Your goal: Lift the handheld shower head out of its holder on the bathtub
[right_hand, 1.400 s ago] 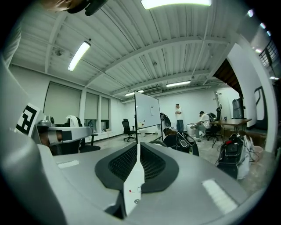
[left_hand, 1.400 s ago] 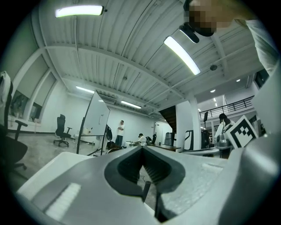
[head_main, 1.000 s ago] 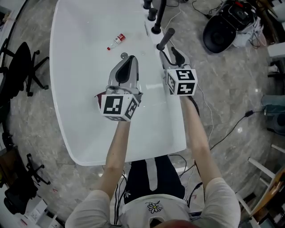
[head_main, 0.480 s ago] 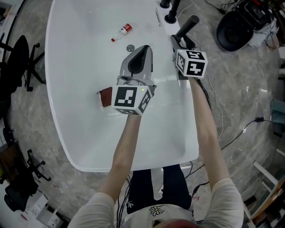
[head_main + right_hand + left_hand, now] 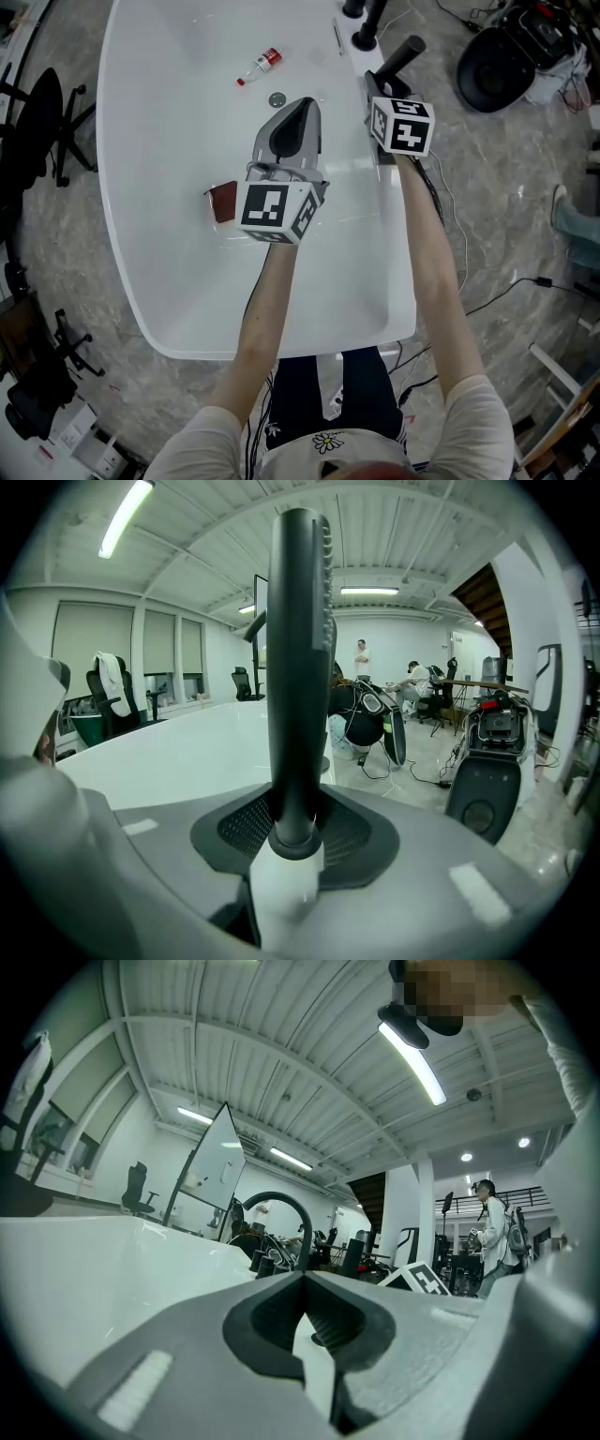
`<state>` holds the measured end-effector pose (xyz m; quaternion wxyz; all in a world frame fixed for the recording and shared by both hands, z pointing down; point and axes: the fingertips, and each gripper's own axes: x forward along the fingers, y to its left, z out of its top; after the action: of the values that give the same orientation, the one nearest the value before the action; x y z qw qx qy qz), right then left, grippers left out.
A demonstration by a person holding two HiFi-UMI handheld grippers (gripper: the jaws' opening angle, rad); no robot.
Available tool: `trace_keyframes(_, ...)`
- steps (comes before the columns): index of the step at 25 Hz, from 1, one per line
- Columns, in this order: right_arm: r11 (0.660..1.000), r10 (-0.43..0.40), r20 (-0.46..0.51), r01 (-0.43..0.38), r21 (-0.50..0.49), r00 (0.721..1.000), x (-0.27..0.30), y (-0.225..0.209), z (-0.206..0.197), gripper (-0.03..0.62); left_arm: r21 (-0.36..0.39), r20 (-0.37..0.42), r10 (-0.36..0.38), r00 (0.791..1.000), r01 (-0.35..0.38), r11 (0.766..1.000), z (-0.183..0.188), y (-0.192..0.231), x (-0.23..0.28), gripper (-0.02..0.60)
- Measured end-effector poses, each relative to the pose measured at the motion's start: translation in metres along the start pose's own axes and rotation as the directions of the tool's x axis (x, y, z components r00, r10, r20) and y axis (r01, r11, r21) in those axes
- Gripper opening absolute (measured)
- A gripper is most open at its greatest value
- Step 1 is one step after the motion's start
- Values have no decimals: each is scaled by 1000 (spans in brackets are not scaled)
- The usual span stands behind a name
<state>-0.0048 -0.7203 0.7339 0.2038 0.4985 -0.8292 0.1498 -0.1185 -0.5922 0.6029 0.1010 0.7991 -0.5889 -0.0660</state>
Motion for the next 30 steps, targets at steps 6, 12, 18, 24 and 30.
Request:
trace_keyframes(6,1000,-5,-6,5,-6,1000,1,0,-2,153,26,7,-2,1000,2,1000,1,1,2,0)
trace_keyframes(12,1000,-6,61,7,-14,998,-15,1,38,152,41,17,5,1000,-6,999,29,0,7,0)
trace_keyframes(18,999,-5,143,11,-45,990,-69,16,122,152,76,56,-14,998,10,997,103,-23,-5,0)
trace_keyframes(24,997,5,260,15,-76,966,-160,41,239,153,162,157,-46,987,21,987,231,-56,-29,0)
trace_keyframes(30,997,-2,350,27,-68,937,-262,62,337,153,175,201,-62,978,27,984,333,-97,-66,0)
